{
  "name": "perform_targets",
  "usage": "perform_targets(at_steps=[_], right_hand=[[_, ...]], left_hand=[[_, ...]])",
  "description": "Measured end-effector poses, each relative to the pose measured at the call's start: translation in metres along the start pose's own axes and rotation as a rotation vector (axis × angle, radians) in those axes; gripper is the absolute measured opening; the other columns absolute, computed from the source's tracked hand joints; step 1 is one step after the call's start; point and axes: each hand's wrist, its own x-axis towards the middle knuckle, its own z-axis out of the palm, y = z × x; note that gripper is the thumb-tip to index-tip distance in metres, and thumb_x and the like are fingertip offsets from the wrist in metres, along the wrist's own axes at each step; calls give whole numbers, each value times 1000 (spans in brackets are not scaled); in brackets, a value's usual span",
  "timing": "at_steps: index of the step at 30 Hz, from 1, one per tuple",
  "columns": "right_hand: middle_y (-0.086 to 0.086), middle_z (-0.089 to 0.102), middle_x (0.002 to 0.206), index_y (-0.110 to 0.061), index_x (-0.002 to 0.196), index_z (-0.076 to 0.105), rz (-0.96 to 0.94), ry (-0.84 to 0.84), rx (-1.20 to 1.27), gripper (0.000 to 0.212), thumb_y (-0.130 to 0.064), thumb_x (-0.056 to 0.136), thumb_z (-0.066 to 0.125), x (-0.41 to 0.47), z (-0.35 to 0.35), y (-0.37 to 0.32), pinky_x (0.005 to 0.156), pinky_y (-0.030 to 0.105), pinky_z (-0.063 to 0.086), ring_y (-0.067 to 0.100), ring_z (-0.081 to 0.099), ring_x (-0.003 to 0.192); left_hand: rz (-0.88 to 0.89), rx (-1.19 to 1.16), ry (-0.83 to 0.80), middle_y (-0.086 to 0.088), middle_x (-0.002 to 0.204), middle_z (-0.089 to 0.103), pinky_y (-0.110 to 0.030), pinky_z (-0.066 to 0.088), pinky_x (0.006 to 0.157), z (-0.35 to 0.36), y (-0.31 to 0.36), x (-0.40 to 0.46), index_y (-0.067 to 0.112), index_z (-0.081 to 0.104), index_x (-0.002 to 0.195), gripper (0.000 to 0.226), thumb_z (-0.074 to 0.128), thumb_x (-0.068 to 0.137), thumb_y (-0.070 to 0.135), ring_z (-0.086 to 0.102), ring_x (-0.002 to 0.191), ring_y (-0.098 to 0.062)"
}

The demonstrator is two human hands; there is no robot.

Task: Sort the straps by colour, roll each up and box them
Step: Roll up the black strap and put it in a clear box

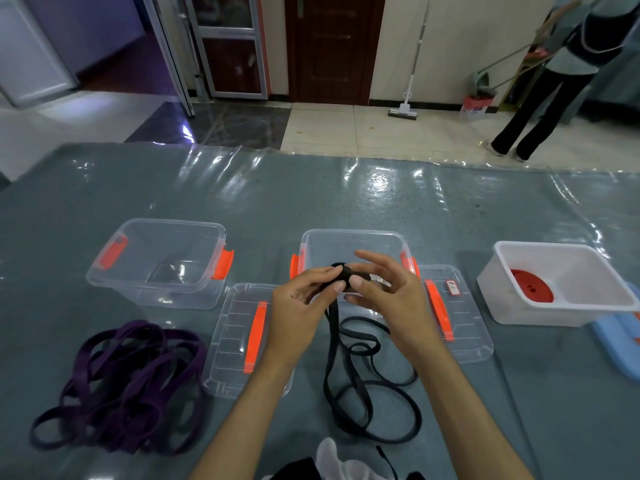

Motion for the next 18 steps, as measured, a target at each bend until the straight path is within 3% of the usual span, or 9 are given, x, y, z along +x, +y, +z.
perform_targets(at_steps=[3, 7, 13, 18], right_hand=[[11, 80, 108, -11, 119, 77, -63, -66, -109, 26, -7, 93, 77, 2, -4, -10, 83, 42, 65, 30, 78, 101], [3, 78, 93, -10, 113, 78, -118, -26, -196, 23, 0, 91, 77, 7, -3, -17, 85, 42, 65, 27, 79, 87], [12, 78, 104, -6, 106, 77, -139, -24, -104, 16, -2, 90, 80, 8, -4, -18, 85, 46, 65, 36, 79, 92], [9, 78, 102, -13, 113, 77, -237, 10, -103, 22, -9, 92, 80, 9, -1, -31, 80, 39, 65, 33, 79, 86]], left_hand=[[33, -11, -24, 0, 116, 79, -23, 56, 97, 2, 5, 1, 25, 82, 112, 30, 79, 92, 2, 74, 114, -20], [47, 31, -39, -3, 116, 69, -27, 55, 99, 6, 8, 7, 17, 81, 116, 27, 75, 93, 4, 70, 114, -19], [65, 110, -112, -3, 110, 74, -35, 57, 100, 2, 18, 14, 21, 79, 121, 28, 72, 97, 6, 71, 112, -25], [53, -61, -6, -4, 102, 80, -23, 60, 84, 10, 33, 17, 30, 76, 103, 24, 85, 89, 13, 79, 99, -22]])
